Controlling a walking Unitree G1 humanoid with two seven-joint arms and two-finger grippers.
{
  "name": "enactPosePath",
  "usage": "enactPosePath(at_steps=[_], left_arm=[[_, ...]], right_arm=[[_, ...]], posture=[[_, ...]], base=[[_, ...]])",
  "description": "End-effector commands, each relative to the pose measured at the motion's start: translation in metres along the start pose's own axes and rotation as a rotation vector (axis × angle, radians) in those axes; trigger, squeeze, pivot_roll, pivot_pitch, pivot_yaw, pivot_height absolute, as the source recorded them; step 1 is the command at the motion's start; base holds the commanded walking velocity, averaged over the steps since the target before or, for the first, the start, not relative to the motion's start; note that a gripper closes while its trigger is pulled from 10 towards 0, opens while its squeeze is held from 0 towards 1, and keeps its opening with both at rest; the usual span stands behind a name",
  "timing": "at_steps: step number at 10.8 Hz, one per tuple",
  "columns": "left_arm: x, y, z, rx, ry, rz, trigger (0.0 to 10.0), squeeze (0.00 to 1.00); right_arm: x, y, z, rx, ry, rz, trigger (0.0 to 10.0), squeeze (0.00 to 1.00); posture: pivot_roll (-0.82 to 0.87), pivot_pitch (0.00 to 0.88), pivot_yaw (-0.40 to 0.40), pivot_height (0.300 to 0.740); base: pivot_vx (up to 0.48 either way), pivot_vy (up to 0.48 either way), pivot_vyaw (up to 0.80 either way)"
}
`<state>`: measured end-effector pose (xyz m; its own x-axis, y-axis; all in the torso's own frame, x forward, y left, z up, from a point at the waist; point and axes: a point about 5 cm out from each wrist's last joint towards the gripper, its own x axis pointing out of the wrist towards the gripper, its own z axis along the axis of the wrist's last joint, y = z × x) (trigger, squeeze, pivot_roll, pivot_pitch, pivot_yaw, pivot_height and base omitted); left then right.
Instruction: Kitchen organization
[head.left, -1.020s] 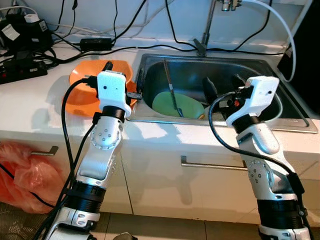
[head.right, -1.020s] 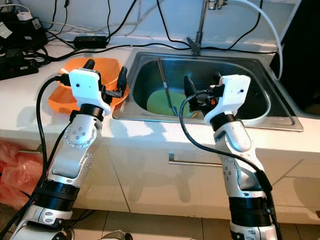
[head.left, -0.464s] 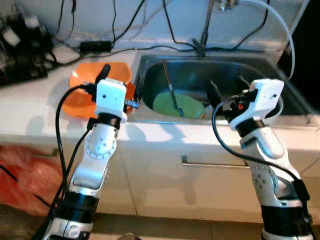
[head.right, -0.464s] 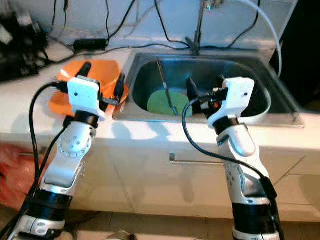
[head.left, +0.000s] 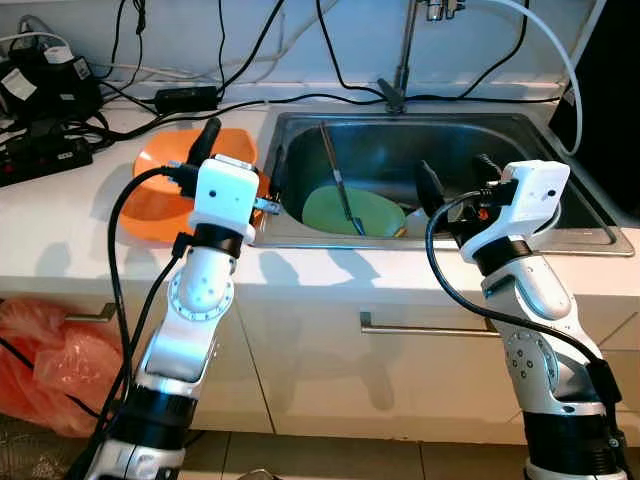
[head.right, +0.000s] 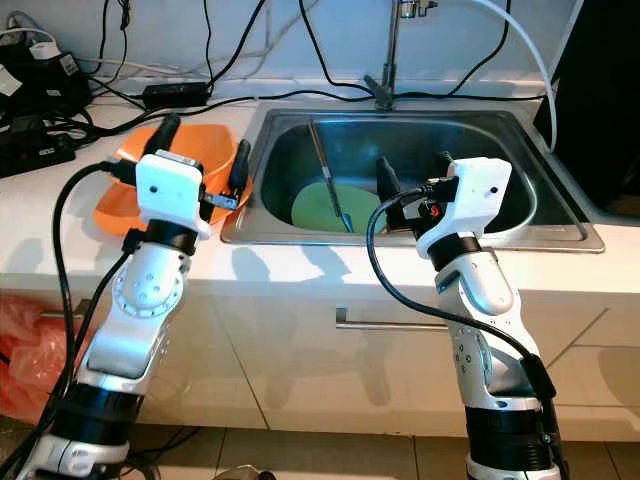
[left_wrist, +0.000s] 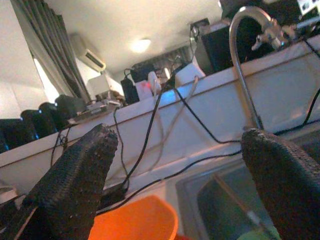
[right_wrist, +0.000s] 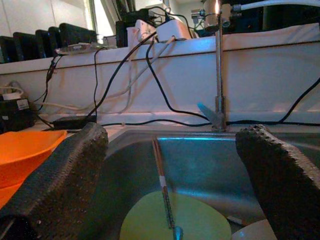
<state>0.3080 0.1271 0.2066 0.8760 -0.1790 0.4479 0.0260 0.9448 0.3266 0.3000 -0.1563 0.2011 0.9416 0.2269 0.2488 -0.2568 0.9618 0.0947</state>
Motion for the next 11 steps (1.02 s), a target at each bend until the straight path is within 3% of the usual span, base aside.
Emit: enactPosePath(at_steps=[1,7,11], left_arm=[[-0.0016,0.0027,0.0005,0.02,0.003,0.017,10.0,0.0],[-0.0029,0.0007,-0.0029,0.018,0.028,0.006,10.0,0.0],[-0.002,0.0033,-0.0058,0.014,0.05,0.015,10.0,0.0]], right_arm=[[-0.0022,0.0002,0.0026,-0.006,-0.004,-0.003,10.0,1.0],[-0.0024,0.0007,0.0011,-0.002,-0.001,-0.009,10.0,1.0],[-0.0022,0.0017,0.0001,0.002,0.0,-0.011,10.0,1.0]], posture=[[-0.02,0.0,0.063,0.74],[-0.02,0.0,0.068,0.74],[-0.02,0.0,0.073,0.74]], base=[[0.0,0.0,0.0],[0.0,0.0,0.0],[-0.31,0.0,0.0]])
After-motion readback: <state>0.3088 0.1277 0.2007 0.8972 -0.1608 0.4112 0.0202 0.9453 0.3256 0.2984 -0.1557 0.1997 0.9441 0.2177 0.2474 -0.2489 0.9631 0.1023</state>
